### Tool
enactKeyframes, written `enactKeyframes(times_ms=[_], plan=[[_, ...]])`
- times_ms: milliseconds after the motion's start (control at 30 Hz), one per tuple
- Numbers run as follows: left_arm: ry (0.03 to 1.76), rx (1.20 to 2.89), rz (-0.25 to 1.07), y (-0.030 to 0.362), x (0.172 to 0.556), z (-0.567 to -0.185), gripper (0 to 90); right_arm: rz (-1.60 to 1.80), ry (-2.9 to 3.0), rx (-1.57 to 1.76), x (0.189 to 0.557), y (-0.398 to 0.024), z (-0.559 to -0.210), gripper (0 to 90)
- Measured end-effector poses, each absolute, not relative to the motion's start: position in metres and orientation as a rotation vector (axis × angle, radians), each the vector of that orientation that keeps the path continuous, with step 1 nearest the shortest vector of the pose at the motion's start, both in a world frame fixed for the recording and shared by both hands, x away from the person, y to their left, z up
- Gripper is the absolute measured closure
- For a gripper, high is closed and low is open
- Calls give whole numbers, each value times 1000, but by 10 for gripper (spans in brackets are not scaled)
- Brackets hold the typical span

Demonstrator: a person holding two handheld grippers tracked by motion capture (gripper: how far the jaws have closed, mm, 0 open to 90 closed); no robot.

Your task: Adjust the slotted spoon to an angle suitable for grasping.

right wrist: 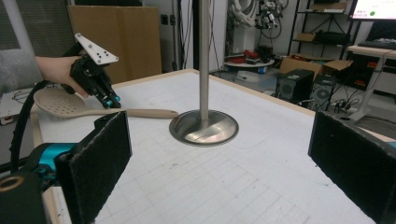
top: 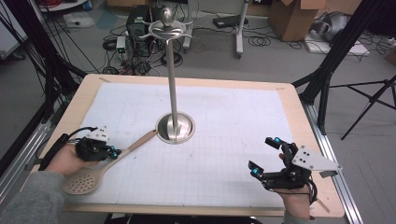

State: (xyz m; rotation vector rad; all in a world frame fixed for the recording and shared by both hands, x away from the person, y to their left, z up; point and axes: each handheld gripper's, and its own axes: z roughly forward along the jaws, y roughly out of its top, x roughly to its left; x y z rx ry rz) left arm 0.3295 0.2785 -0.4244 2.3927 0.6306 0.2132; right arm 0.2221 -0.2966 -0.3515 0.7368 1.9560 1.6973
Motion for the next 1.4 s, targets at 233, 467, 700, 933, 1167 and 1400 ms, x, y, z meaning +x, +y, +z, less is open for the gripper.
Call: enactKeyframes(times_ms=[233, 467, 700, 933, 1167, 1400], plan=[[531, 2410, 178, 276, 320, -425, 896, 1694, 1959, 732, 222, -296, -351, 48], [592, 2357, 231, 279, 320, -419, 896, 1691, 1957, 729, 223, -295, -352, 48], [691, 2309, 273, 288, 313, -408, 856, 1683, 1970, 737, 224, -293, -353, 47], [705, 2278, 297, 290, 302, -398, 747, 1681, 1969, 727, 224, -293, -352, 48], [718, 2243, 326, 291, 294, -395, 464, 1686, 1972, 725, 226, -291, -352, 48], [692, 2192, 231, 291, 290, -396, 141, 1699, 1975, 717, 231, -289, -352, 48]])
